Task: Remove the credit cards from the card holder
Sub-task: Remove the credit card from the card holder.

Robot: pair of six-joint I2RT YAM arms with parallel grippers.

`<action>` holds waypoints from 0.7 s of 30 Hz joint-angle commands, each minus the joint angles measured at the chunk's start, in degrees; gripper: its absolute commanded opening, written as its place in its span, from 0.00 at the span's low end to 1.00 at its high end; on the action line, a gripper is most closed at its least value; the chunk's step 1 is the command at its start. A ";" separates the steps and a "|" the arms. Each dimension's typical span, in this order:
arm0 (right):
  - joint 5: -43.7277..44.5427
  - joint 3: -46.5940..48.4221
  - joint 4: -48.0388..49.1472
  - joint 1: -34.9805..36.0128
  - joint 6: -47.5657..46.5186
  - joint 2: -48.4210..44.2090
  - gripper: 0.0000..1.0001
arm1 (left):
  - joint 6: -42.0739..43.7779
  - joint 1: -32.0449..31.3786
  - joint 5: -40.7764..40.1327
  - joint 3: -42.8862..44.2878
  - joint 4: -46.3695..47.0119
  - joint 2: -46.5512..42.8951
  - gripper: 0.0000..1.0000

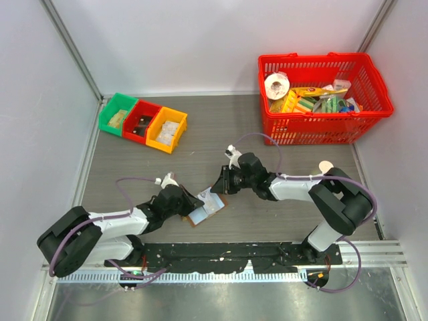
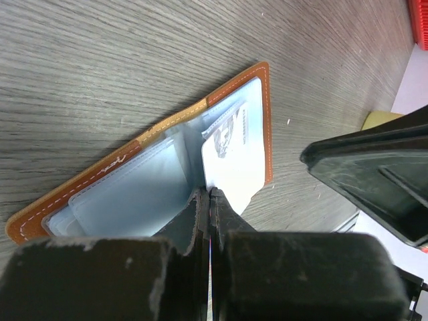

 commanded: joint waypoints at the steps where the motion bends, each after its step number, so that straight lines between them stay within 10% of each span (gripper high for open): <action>1: -5.99 2.85 7.42 -0.07 2.03 1.78 0.18 | 0.58 -0.21 0.27 1.07 0.77 1.18 0.00; 21: -2.57 -9.28 14.38 -3.67 10.73 12.60 0.13 | -3.02 -0.12 -2.54 -2.18 -3.27 -4.79 0.00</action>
